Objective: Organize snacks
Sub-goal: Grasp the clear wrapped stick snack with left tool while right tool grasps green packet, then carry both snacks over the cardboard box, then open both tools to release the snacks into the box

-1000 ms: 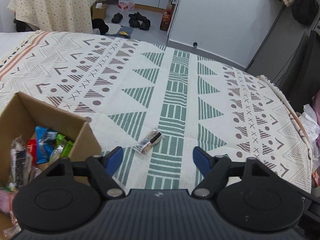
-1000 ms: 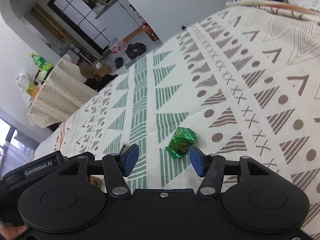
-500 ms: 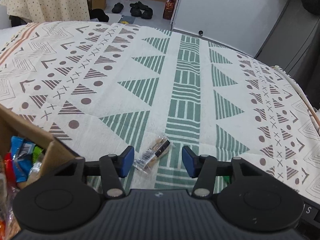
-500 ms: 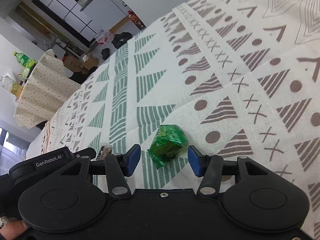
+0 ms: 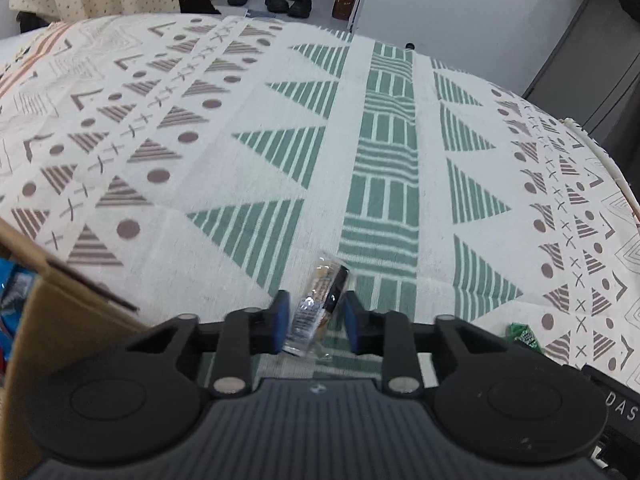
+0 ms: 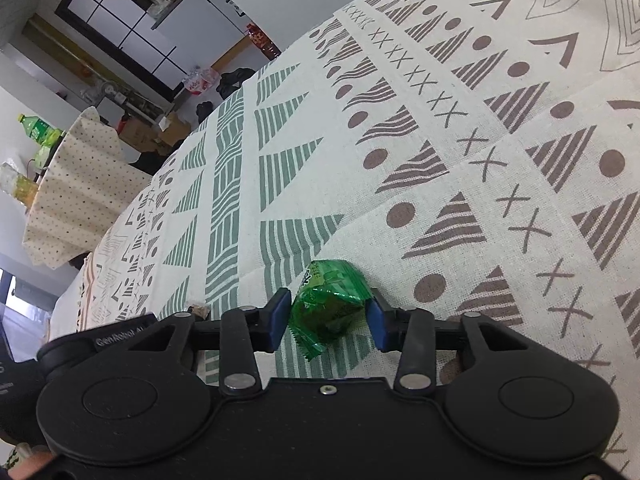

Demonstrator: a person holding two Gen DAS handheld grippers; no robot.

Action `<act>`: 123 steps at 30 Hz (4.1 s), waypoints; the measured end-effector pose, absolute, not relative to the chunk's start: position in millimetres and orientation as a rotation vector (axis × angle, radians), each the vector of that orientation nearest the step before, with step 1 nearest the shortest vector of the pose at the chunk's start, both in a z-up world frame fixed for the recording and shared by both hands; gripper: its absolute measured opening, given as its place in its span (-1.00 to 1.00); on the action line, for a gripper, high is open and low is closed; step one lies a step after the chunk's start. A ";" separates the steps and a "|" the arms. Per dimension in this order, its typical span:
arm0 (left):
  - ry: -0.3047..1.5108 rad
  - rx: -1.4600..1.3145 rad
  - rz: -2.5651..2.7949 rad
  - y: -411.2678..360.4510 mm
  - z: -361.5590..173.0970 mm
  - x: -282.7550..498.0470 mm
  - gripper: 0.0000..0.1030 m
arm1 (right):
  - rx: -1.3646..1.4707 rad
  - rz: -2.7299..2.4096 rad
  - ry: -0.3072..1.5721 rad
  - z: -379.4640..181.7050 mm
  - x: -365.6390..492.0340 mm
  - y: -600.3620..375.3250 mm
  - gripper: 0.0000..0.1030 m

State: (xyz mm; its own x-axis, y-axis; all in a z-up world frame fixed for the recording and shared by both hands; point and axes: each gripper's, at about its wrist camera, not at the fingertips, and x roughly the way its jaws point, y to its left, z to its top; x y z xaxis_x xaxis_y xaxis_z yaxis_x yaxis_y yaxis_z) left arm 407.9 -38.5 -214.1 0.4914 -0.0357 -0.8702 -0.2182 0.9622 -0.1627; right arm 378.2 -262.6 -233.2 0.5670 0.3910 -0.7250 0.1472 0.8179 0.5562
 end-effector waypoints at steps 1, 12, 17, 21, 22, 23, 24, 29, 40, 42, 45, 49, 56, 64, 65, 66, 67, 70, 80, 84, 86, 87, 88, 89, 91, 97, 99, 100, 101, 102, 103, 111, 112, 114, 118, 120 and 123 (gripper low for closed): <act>1.054 -0.261 0.115 -38.7 -213.7 406.9 -0.63 | 0.617 0.156 0.975 -233.4 378.4 -261.9 -0.29; 1.016 -0.245 0.097 -46.4 -182.8 378.5 -0.66 | 0.592 0.203 0.947 -216.6 373.0 -254.3 -0.44; 0.984 -0.258 0.106 -43.8 -163.4 361.2 -0.66 | 0.580 0.243 0.913 -202.8 366.7 -248.8 -0.44; 0.963 -0.274 0.116 -40.7 -150.5 347.8 -0.66 | 0.572 0.270 0.883 -190.9 361.0 -245.8 -0.45; 0.958 -0.274 0.118 -40.4 -147.8 344.2 -0.66 | 0.568 0.275 0.878 -188.5 359.3 -244.6 -0.45; 0.955 -0.273 0.120 -40.2 -145.6 341.0 -0.66 | 0.564 0.281 0.872 -185.9 357.6 -243.5 -0.45; 0.952 -0.271 0.121 -40.1 -143.9 338.1 -0.66 | 0.560 0.286 0.867 -183.6 356.0 -242.5 -0.45; 0.944 -0.271 0.142 -37.9 -133.8 326.1 -0.66 | 0.550 0.319 0.837 -170.0 345.6 -237.6 -0.45; 0.880 -0.257 0.201 -21.1 -93.7 300.2 -0.66 | 0.479 0.414 0.767 -140.2 329.9 -215.5 -0.45; 0.869 -0.257 0.218 -15.4 -88.0 294.8 -0.66 | 0.462 0.439 0.759 -136.1 326.5 -207.4 -0.45; 0.855 -0.263 0.241 -6.8 -81.6 285.7 -0.66 | 0.442 0.478 0.745 -129.9 319.0 -195.2 -0.45; 0.844 -0.274 0.266 5.0 -76.6 274.6 -0.66 | 0.406 0.512 0.733 -124.0 308.1 -179.5 -0.45; 0.832 -0.294 0.297 27.0 -70.9 258.1 -0.66 | 0.353 0.553 0.693 -114.5 290.4 -155.2 -0.45; 0.823 -0.327 0.335 58.4 -68.0 242.4 -0.66 | 0.324 0.592 0.680 -111.6 282.0 -135.3 -0.45; 0.821 -0.332 0.339 62.6 -67.4 240.6 -0.66 | 0.324 0.595 0.680 -110.9 281.1 -131.8 -0.45; 0.818 -0.336 0.343 67.5 -66.7 237.5 -0.66 | 0.321 0.598 0.680 -110.0 280.2 -129.6 -0.45; 0.816 -0.342 0.347 71.6 -66.1 235.3 -0.66 | 0.327 0.601 0.686 -109.5 279.7 -127.9 -0.45; 0.809 -0.366 0.365 86.9 -64.7 229.6 -0.66 | 0.353 0.607 0.696 -107.5 277.8 -123.7 -0.45; 0.807 -0.425 0.371 130.3 -70.4 223.3 -0.66 | 0.293 0.620 0.687 -105.7 269.1 -93.2 -0.45; 0.817 -0.440 0.349 139.1 -76.6 227.1 -0.66 | 0.269 0.628 0.688 -106.9 269.0 -80.6 -0.45; 0.822 -0.447 0.339 142.3 -79.3 230.4 -0.66 | 0.255 0.634 0.684 -107.7 268.8 -73.4 -0.45; 0.824 -0.450 0.334 145.0 -80.5 232.0 -0.66 | 0.249 0.637 0.683 -108.5 269.1 -70.1 -0.45; 0.827 -0.451 0.328 146.9 -81.5 233.9 -0.66 | 0.245 0.640 0.685 -109.3 269.6 -66.8 -0.45; 0.829 -0.451 0.325 148.7 -82.2 235.6 -0.66 | 0.242 0.645 0.687 -110.2 270.6 -63.4 -0.45; 0.835 -0.451 0.321 152.1 -84.5 239.7 -0.66 | 0.237 0.651 0.684 -111.1 271.5 -57.5 -0.45; 0.854 -0.447 0.306 158.6 -88.7 253.9 -0.66 | 0.236 0.689 0.719 -117.4 280.5 -45.3 -0.24; 0.855 -0.442 0.300 158.0 -89.3 259.2 -0.66 | 0.243 0.682 0.726 -119.2 283.1 -47.9 -0.04; 0.856 -0.441 0.298 157.2 -89.9 261.8 -0.66 | 0.244 0.668 0.723 -119.6 283.9 -50.4 -0.03; 0.857 -0.441 0.296 156.5 -90.5 264.4 -0.66 | 0.245 0.653 0.723 -120.7 285.5 -53.3 -0.03; 0.858 -0.443 0.294 156.1 -91.3 266.9 -0.66 | 0.253 0.644 0.726 -121.4 287.8 -57.1 -0.03; 0.860 -0.444 0.293 155.2 -91.8 269.5 -0.65 | 0.266 0.634 0.728 -121.9 289.7 -61.5 -0.03; 0.854 -0.427 0.300 144.4 -88.1 278.7 -0.58 | 0.307 0.553 0.736 -125.0 297.8 -85.2 -0.03; 0.857 -0.424 0.300 143.1 -87.5 279.9 -0.58 | 0.311 0.549 0.738 -125.4 298.2 -86.7 -0.03; 0.865 -0.416 0.306 140.7 -86.0 280.9 -0.52 | 0.314 0.543 0.740 -125.1 299.6 -88.0 -0.03; 0.857 -0.400 0.321 138.5 -81.2 276.1 -0.24 | 0.318 0.547 0.741 -124.2 300.0 -89.9 -0.03; 0.856 -0.386 0.337 138.1 -79.3 272.0 -0.04 | 0.314 0.556 0.744 -123.2 298.7 -90.3 -0.03; 0.851 -0.370 0.361 136.6 -77.6 264.4 0.22 | 0.305 0.560 0.750 -121.5 296.0 -92.0 0.00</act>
State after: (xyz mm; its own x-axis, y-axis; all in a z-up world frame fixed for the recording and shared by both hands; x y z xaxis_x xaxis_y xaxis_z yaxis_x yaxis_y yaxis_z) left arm 264.4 136.6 -77.6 0.6069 0.1596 -0.7786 -0.4489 0.8772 -0.1701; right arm 296.0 -92.0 -121.5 0.5961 0.5791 -0.5561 -0.3678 0.8126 0.4520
